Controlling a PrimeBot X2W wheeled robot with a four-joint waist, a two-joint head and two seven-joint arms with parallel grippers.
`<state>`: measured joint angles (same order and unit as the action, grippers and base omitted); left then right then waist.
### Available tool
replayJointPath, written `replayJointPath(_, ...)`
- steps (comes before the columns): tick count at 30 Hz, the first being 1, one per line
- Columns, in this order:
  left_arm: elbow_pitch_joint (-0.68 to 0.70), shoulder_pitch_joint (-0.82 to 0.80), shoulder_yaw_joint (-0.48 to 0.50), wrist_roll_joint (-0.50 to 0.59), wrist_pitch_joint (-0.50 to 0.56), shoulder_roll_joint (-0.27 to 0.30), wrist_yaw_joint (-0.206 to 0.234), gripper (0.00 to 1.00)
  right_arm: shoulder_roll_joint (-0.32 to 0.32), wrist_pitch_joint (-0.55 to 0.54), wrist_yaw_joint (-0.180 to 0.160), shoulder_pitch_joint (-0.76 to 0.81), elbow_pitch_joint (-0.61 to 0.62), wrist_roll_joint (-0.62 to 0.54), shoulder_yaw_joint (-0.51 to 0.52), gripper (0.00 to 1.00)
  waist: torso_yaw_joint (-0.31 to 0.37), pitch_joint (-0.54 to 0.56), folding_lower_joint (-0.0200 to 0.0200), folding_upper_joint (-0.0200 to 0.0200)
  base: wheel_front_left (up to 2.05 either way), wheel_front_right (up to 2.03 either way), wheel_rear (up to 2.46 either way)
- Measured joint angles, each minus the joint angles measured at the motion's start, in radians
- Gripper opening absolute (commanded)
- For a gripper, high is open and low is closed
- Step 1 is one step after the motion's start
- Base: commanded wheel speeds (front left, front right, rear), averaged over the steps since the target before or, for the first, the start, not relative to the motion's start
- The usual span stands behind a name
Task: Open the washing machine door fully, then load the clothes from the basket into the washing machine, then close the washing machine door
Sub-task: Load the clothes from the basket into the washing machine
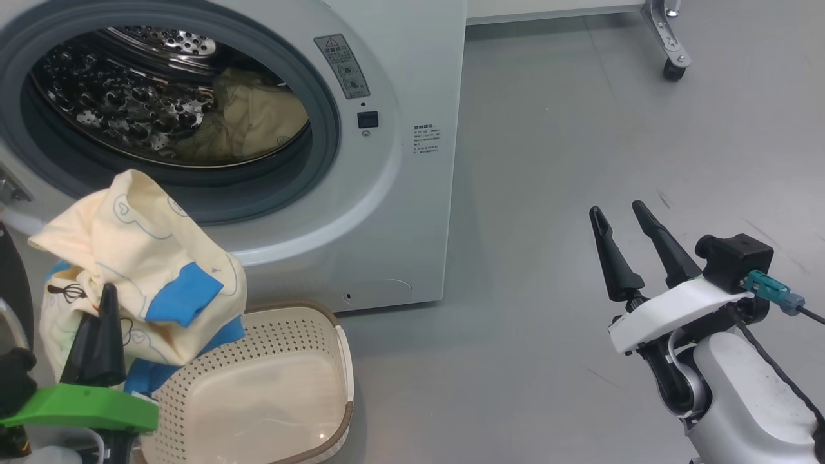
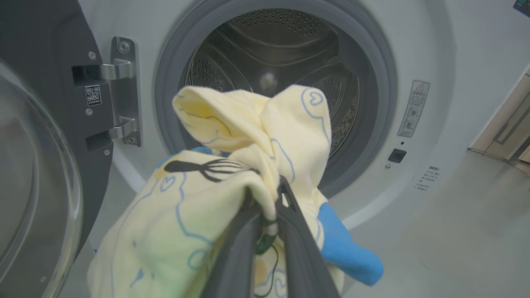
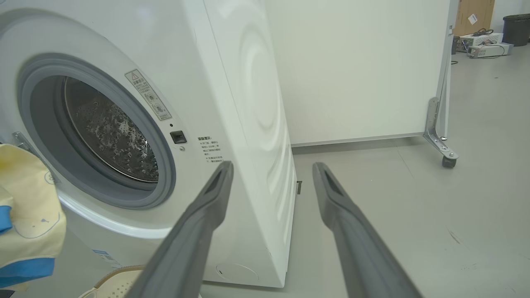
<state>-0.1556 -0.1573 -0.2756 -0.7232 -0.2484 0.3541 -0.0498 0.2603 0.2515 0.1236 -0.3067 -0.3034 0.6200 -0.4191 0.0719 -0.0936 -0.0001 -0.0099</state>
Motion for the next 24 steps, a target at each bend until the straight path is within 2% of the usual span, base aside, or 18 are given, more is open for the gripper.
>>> replayJointPath(11,0.047,0.042,0.000,0.034,0.000,-0.006,0.001,0.00,0.002,0.000,0.000,0.018,0.006,0.009,-0.018,1.00,0.000,0.004,0.0000,0.0000,0.00,0.00,0.00)
replayJointPath(16,0.064,0.034,-0.001,0.048,0.000,0.009,0.009,0.00,0.007,0.000,0.000,0.018,0.017,0.014,-0.028,1.00,0.006,-0.013,0.0000,0.0000,0.00,0.00,0.00)
replayJointPath(24,0.066,-0.109,-0.007,0.057,0.038,0.035,0.007,0.00,-0.001,0.000,0.000,0.014,0.037,0.014,-0.049,1.00,0.026,-0.064,0.0000,0.0000,0.00,0.00,0.00)
